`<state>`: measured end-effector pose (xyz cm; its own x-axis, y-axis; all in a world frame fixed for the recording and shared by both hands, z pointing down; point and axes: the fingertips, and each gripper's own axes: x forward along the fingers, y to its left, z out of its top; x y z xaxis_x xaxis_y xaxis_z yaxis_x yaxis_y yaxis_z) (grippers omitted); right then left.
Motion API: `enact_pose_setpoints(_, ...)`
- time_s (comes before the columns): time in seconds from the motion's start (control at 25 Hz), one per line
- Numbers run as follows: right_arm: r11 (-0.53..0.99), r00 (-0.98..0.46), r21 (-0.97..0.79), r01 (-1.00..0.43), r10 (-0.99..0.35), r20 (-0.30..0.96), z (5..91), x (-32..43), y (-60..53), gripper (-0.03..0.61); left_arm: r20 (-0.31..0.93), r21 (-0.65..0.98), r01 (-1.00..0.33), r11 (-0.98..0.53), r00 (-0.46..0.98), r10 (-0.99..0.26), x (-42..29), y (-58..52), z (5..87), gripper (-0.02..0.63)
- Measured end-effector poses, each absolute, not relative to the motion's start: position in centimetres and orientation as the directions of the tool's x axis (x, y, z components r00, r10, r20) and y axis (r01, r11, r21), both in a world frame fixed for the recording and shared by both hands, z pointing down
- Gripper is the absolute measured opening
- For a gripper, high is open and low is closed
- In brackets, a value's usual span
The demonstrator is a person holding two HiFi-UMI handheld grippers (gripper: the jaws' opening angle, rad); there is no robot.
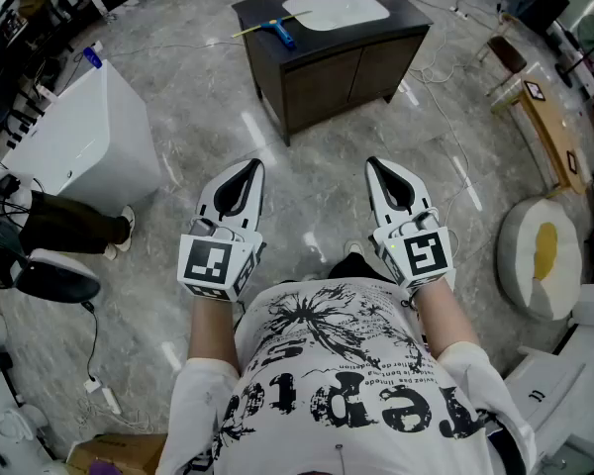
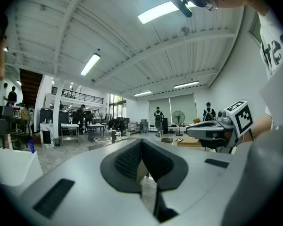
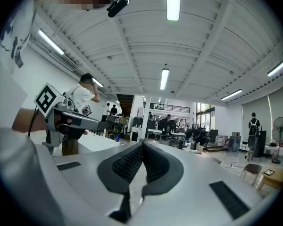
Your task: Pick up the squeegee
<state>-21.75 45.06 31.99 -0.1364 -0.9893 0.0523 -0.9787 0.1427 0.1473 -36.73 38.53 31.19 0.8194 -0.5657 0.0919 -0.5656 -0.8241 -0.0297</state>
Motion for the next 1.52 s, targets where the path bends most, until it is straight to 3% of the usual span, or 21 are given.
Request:
enact_pose_setpoints(0.6,0.114,-0.109,0.106,-0.988,-0.993,0.054,33.2,-20.3,42.6,0.014,0.074,0.009,-0.550,-0.835,0.833,-0.548,-35.1,36.2,32.5,0.015)
enact_pose_setpoints(0.64,0.113,-0.109,0.094,-0.989,-0.993,0.042,33.1,-20.2,42.3,0.015,0.054,0.010,-0.550,-0.835,0.834,-0.548,-34.9,36.0,32.4,0.081)
enact_pose_setpoints(0.68,0.108,-0.106,0.085,-0.991,-0.994,0.028,32.8,-20.0,41.9,0.015,0.034,0.005,-0.548,-0.836,0.836,-0.548,-34.7,35.8,32.3,0.289)
enact_pose_setpoints(0.72,0.101,-0.100,0.079,-0.992,-0.995,0.019,32.6,-19.7,41.6,0.015,0.022,-0.005,-0.548,-0.836,0.836,-0.548,-34.4,35.5,32.1,0.359)
enact_pose_setpoints(1.24,0.172,-0.169,0.075,-0.982,-0.984,0.052,35.5,-8.7,29.3,0.015,0.087,-0.002,-0.662,-0.749,0.746,-0.660,-26.5,23.7,34.7,0.359)
enact_pose_setpoints(1.52,0.313,-0.308,0.069,-0.947,-0.949,0.070,34.9,2.4,16.7,0.015,0.121,-0.005,-0.779,-0.627,0.622,-0.774,-16.3,12.9,34.7,0.359)
